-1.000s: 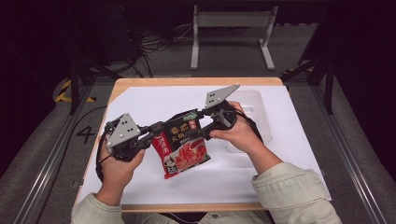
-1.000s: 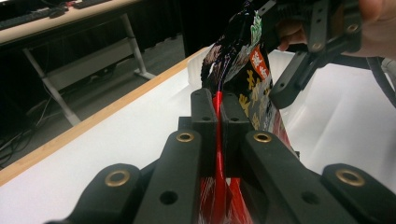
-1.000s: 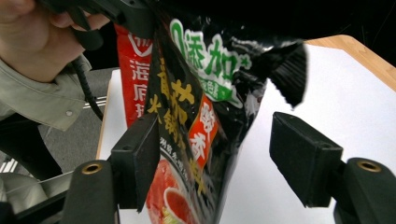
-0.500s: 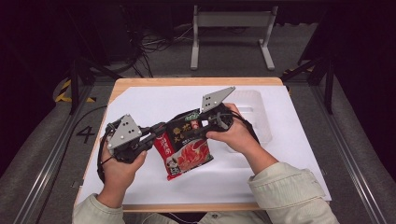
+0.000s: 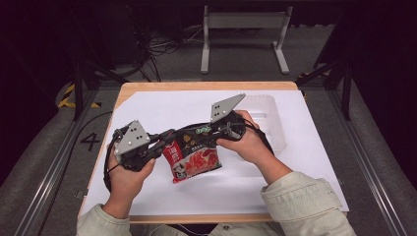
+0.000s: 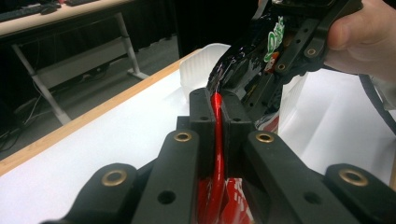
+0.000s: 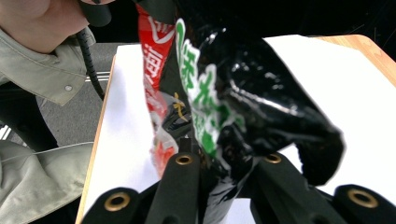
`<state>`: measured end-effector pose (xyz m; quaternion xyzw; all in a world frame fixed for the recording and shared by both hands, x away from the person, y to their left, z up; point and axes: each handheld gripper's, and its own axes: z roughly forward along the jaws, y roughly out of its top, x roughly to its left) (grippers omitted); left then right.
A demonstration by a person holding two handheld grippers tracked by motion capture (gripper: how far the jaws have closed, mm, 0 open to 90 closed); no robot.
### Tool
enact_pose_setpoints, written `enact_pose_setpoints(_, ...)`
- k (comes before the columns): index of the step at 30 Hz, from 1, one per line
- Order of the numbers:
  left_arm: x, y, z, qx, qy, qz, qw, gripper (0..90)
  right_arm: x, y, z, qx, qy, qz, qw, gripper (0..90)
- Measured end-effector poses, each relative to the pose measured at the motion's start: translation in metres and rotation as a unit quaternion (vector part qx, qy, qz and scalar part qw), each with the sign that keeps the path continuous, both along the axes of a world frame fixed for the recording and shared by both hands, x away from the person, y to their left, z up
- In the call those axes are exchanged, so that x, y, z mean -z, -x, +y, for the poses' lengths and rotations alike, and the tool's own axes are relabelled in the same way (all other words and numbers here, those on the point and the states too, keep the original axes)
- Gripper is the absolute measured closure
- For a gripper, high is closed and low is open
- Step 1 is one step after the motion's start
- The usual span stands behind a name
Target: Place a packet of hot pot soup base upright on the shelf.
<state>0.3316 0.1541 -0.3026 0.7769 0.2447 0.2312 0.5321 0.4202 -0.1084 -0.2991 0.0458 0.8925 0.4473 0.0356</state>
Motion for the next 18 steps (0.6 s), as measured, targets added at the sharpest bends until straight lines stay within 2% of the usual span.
enact_pose_setpoints(3,-0.001,-0.002,0.001,0.004,-0.004,0.002,1.0000,79.4,0.000,0.000,-0.001,-0.004,0.001,0.001,1.0000,84.9)
enact_pose_setpoints(5,-0.001,-0.003,0.001,0.005,-0.003,0.003,1.0000,71.3,-0.001,0.000,-0.002,-0.005,-0.001,0.005,1.0000,85.0)
enact_pose_setpoints(8,-0.002,-0.006,0.004,0.013,0.016,0.010,0.9997,54.6,-0.005,0.001,-0.006,-0.002,-0.004,0.000,1.0000,85.0)
enact_pose_setpoints(10,-0.005,-0.006,0.008,0.016,0.032,0.011,0.9993,47.8,-0.008,0.000,-0.009,0.002,-0.003,-0.001,1.0000,85.1)
enact_pose_setpoints(11,-0.006,-0.006,0.011,0.016,0.037,0.011,0.9991,46.9,-0.009,0.000,-0.010,0.002,-0.002,0.000,1.0000,85.0)
enact_pose_setpoints(15,-0.013,-0.007,0.023,0.018,0.032,0.021,0.9991,46.1,-0.012,-0.001,-0.015,0.008,-0.002,-0.003,1.0000,85.0)
enact_pose_setpoints(18,-0.016,-0.010,0.037,0.020,0.053,0.035,0.9978,43.6,-0.018,-0.003,-0.023,0.022,-0.011,-0.007,0.9997,85.0)
